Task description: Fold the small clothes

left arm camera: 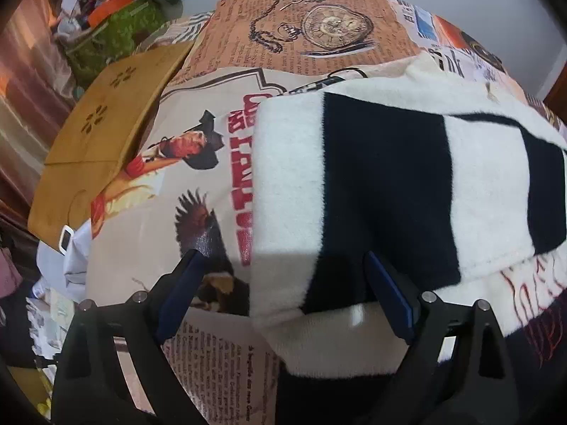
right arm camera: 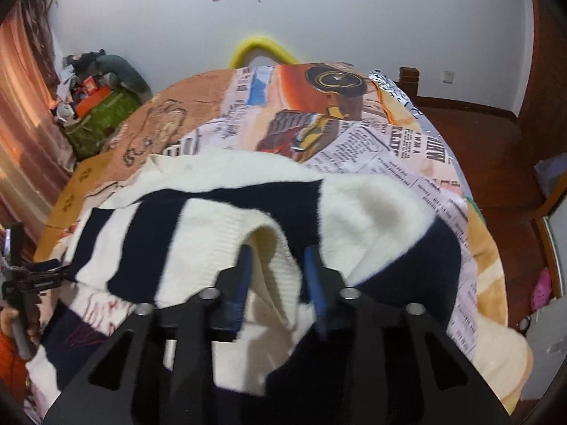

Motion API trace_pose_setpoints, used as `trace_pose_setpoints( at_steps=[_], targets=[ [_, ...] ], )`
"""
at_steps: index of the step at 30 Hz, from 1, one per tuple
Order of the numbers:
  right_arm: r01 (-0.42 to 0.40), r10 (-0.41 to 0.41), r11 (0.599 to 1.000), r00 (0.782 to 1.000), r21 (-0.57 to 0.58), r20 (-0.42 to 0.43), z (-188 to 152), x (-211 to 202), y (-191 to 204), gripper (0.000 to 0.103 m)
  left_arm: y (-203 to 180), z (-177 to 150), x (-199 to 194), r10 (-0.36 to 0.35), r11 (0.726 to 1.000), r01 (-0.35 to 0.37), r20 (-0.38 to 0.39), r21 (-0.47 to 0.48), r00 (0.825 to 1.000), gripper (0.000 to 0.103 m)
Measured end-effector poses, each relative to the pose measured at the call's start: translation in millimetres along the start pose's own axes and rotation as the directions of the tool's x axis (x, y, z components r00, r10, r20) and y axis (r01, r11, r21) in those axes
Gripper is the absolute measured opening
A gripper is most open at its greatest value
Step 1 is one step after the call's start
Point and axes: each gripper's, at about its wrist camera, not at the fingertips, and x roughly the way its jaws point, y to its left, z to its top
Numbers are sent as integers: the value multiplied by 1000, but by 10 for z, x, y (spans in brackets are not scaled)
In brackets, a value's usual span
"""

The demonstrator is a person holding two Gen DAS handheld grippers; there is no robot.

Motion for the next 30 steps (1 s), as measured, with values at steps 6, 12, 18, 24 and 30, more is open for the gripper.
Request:
trace_pose_setpoints(
  at_steps=[6, 12, 18, 24, 30],
  targets=[
    [30, -34, 993, 999, -117, -30, -193, 86, 265, 52, -164, -112, -189, 29, 991, -31, 16, 128, 999, 92],
    [-3, 6, 990, 1000, -140, 25, -243, -249, 387, 52, -294, -222, -582, 1, 983, -15, 75, 182, 997, 92],
    [-7, 16, 997, 991, -72, 131, -254, -829, 150, 54, -355, -100, -1140, -64, 991, 41, 184, 124, 981, 93],
    [162, -160, 987, 977, 0, 138, -590, -1214, -393, 64, -528, -84, -1499, -133, 989, 110, 251, 102, 959, 96],
    [294, -295, 950, 955, 102, 0, -1126, -1161, -1041, 64, -800, -206, -1494, -158, 982, 127, 229, 142, 960, 96]
  ],
)
